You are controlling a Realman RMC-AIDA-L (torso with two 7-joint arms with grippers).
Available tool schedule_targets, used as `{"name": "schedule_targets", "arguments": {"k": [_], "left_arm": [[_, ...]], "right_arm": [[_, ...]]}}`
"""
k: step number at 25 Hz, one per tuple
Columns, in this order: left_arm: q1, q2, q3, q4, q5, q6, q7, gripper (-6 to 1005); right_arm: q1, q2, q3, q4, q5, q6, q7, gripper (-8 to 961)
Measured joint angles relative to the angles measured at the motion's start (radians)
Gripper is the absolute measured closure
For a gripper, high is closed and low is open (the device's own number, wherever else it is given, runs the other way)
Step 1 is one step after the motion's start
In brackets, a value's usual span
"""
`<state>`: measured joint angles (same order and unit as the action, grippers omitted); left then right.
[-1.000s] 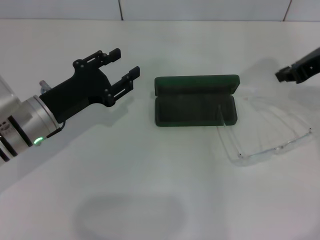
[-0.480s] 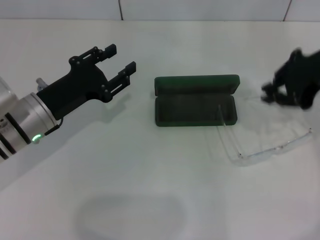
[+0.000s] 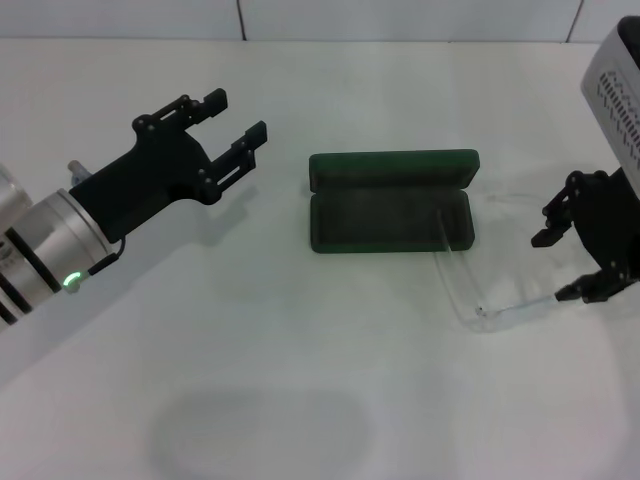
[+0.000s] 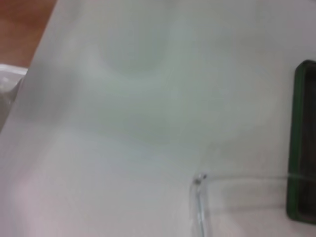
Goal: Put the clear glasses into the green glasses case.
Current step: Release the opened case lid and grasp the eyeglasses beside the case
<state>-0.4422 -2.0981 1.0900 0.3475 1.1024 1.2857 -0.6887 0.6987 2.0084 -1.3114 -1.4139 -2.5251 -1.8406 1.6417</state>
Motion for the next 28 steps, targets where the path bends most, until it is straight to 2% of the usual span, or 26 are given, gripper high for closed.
{"name": "schedule_targets", "arguments": {"k": [6,12,17,28], "left_arm": [[0.001,0.000,0.003,-0.007,-0.009,0.000,0.000,431],[-0.004,0.000,0.003,-0.013,-0.009,0.001,0.000,433],[-0.004,0.000,0.005,-0.013,-0.009,0.003,0.000,435],[0.002,0.001,0.004,-0.013,-0.009,0.003,0.014,438]], "right_arm": [[0.002,0.006,-0.025,0.020,-0.041,-0.008,-0.019,341],[0.008,0.008,-0.075,0.067,-0.050,0.020,-0.024,326],[0.012,0.016,-0.148,0.113,-0.083,0.081,-0.010,414],[0.026,0.017,-0.259,0.170,-0.089,0.177,0.023,491]]}}
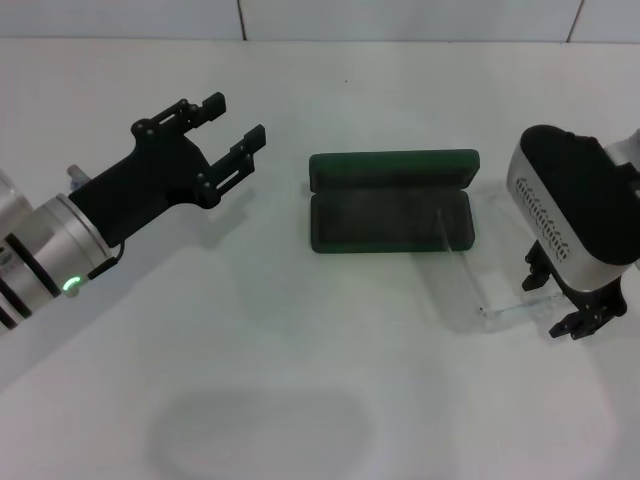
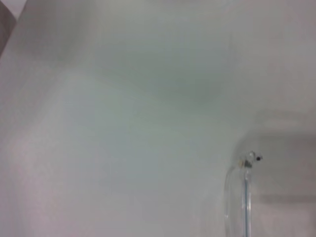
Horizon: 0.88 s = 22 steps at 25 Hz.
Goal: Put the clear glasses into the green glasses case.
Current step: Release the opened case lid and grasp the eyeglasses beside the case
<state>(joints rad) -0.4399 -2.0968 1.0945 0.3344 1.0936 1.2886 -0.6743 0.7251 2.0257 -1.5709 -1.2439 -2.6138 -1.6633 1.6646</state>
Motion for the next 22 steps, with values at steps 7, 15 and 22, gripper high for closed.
{"name": "schedule_targets", "arguments": {"k": [7,15,22], "left_arm": [[0.006,0.000,-0.001,0.000,0.000,0.000,0.001,440],[0.009,0.000,0.000,-0.001,0.000,0.000,0.001,443],[0.012,0.000,0.001,-0.001,0.000,0.000,0.001,445]], "right_arm": [[0.005,0.001,-0.011,0.009,0.000,0.012,0.011,540],[0.008,0.001,-0.014,0.024,-0.005,0.021,0.022,602],[0.008,0.001,-0.014,0.025,-0.006,0.025,0.033,669]]}}
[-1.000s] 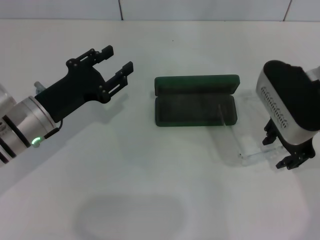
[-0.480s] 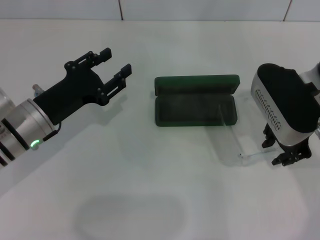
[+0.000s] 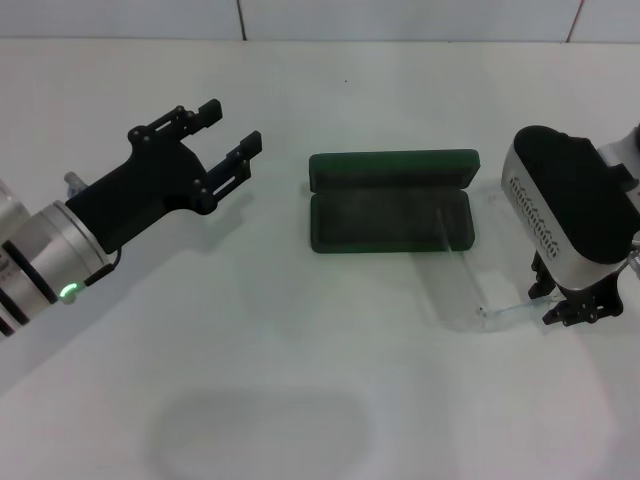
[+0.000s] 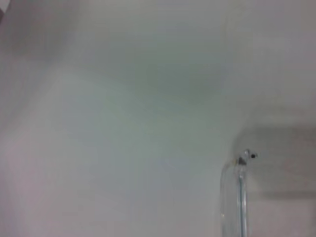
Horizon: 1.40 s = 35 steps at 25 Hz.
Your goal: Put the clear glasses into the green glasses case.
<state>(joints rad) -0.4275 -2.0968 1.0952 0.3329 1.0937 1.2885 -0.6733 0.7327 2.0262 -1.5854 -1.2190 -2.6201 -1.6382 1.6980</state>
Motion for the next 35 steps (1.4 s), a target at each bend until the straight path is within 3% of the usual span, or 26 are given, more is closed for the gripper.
{"name": "schedule_targets", "arguments": {"k": [8,17,21,26,32,35], "left_arm": [[0.003,-0.004,0.001,-0.015,-0.051,0.013,0.005,447],[0.001,-0.009,0.001,-0.218,-0.275,0.217,0.183,450],[0.006,-0.009,0.000,-0.229,-0.294,0.224,0.176,451],[0.002,-0.009,-0.005,-0.249,-0.313,0.222,0.169,453],[0.004,-0.009,-0.004,-0.271,-0.373,0.240,0.170,455],[0.013,-0.009,-0.001,-0.272,-0.374,0.243,0.175,456]], "right_arm": [[-0.008,-0.002,0.015,-0.019,0.004,-0.012,0.015,704],[-0.050,-0.007,0.112,-0.069,0.042,-0.040,-0.004,814],[-0.078,-0.005,0.127,-0.097,0.046,-0.036,-0.017,875],[-0.094,-0.003,0.132,-0.118,0.056,-0.031,-0.018,877],[-0.138,-0.008,0.205,-0.183,0.148,-0.037,-0.055,879],[-0.205,-0.007,0.286,-0.227,0.268,-0.044,-0.160,882]]}}
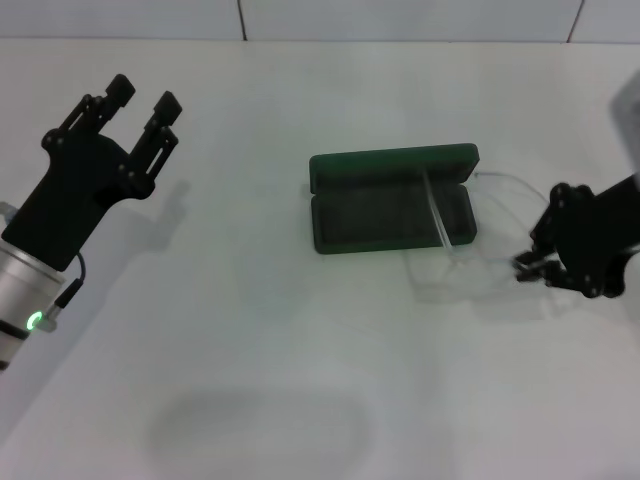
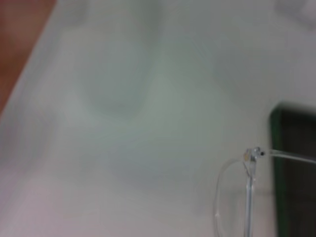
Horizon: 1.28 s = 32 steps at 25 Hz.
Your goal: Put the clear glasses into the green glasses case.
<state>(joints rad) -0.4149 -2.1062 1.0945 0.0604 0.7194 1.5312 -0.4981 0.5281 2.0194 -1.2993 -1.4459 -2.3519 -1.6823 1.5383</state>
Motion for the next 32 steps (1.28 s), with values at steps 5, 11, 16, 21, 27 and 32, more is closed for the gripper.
{"name": "schedule_targets", "arguments": {"k": [5,11,16,21,27,32], "left_arm": [[0.019,-0.002,-0.005,-0.002,-0.003,0.004,0.002,457],[0.022,-0.002,-0.005,-0.051,-0.077,0.033,-0.004,475],[0.029,0.004,0.004,-0.058,-0.075,0.154,-0.027,483],[0.012,0.017,0.028,-0.003,0.039,0.205,-0.157,481],[0.007,0.039,0.046,0.202,0.250,0.206,-0.409,479],[-0.002,0.047,0.046,0.293,0.342,0.219,-0.515,477]], "right_arm": [[-0.104,0.001,0.084,0.004,0.224,0.020,-0.162,885],[-0.191,0.002,0.096,0.176,0.520,0.091,-0.443,886],[-0.198,0.000,0.111,0.318,0.644,0.087,-0.597,886],[-0.188,0.004,0.095,0.466,0.764,0.079,-0.797,886],[-0.168,0.006,0.030,0.590,0.885,0.089,-0.945,886],[-0.134,0.009,-0.018,0.681,0.929,0.111,-1.007,886]]}}
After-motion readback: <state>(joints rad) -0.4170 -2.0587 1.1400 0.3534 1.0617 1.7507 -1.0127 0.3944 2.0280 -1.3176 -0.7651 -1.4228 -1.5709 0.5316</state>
